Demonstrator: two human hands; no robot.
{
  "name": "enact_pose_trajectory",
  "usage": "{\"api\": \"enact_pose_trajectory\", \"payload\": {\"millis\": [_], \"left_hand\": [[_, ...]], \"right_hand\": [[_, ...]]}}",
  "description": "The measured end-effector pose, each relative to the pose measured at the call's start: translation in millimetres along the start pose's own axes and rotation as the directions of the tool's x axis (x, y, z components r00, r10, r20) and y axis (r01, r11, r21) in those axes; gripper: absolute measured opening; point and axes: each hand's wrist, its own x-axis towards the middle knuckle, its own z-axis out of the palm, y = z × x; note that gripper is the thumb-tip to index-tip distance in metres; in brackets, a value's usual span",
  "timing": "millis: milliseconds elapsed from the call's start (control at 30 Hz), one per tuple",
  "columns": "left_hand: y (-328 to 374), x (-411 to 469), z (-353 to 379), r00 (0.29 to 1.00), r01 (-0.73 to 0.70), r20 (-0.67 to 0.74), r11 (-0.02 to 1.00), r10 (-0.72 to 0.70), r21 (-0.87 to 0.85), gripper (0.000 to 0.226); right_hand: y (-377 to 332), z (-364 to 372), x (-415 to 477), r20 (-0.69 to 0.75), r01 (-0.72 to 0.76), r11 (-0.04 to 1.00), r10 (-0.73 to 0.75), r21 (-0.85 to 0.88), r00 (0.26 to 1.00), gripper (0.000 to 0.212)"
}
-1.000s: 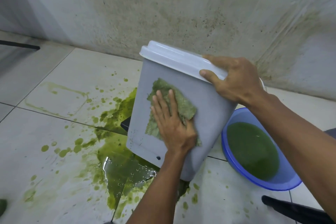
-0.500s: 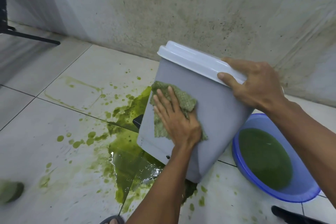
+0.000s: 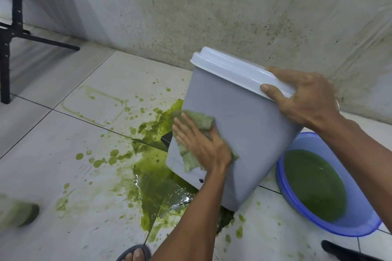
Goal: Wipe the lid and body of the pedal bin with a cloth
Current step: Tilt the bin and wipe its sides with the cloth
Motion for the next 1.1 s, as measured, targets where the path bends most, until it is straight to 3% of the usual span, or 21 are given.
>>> {"api": "enact_pose_trajectory", "payload": {"millis": [100,167,267,367,433,567,667,700,767,867,933,1000,1100], "left_hand": [[-0.6,5.4,-0.1,1.000,-0.026,-0.017,0.999,0.026,-0.019,0.078],[-22.8,0.0,-7.3,0.994,0.094,-0.062,0.995,-0.095,-0.014,0.077],[-46.0,-13.3,-16.9,0.926,0.358,-0.109,0.932,-0.362,-0.061,0.072],[-36.8,-14.3,-15.1,0.867,0.480,-0.108,0.873,-0.487,-0.081,0.072],[-23.7,-9.8,-9.8,0.888,0.449,-0.092,0.892,-0.451,-0.044,0.077],[22.2,-5.8,5.3,0.987,0.153,-0.036,0.987,-0.155,-0.041,0.080],[18.2,-11.7,8.6,1.000,-0.021,-0.013,0.999,0.020,-0.049,0.077],[4.2,-14.9,5.5,1.000,-0.024,-0.018,0.999,0.023,-0.042,0.077],[-27.6,-24.4,-3.3,0.992,0.114,-0.043,0.993,-0.115,-0.018,0.077],[-47.8,-39.3,-10.2,0.899,0.426,-0.088,0.903,-0.430,-0.059,0.076],[-37.0,-43.7,-7.8,0.860,0.499,-0.079,0.863,-0.505,-0.080,0.075],[-18.6,-45.5,-2.8,0.898,0.434,-0.047,0.897,-0.438,-0.078,0.074],[5.4,-40.6,4.3,0.994,0.112,0.010,0.993,-0.112,-0.036,0.077]], "right_hand": [[-0.7,-0.4,-0.7,-0.003,0.000,1.000,0.000,0.008,1.000,0.055],[-2.3,-1.2,-2.7,-0.012,0.003,1.000,-0.003,0.019,1.000,0.053],[-4.4,-2.2,-6.4,-0.020,0.009,1.000,-0.008,0.023,1.000,0.052],[-5.8,-2.7,-6.5,-0.018,0.006,0.999,-0.005,0.032,1.000,0.053],[-5.6,-2.4,-5.5,-0.008,-0.004,0.999,0.004,0.034,1.000,0.054],[-2.5,-0.5,-3.3,-0.003,-0.003,1.000,0.003,0.024,1.000,0.057],[-0.9,-1.2,-2.6,0.005,-0.011,1.000,0.011,0.025,1.000,0.059],[-1.5,-1.5,-3.3,0.003,-0.009,1.000,0.009,0.028,1.000,0.059],[-2.0,-1.4,-4.9,0.003,0.000,0.999,0.000,0.037,1.000,0.056],[-2.4,-1.2,-7.1,-0.004,0.013,0.999,-0.013,0.036,1.000,0.055],[-1.1,-0.7,-6.4,-0.007,0.012,0.999,-0.012,0.037,1.000,0.055],[0.5,-0.1,-4.7,-0.009,0.010,0.999,-0.010,0.037,1.000,0.058],[0.8,0.9,-3.1,-0.005,0.010,1.000,-0.010,0.029,1.000,0.059]]}}
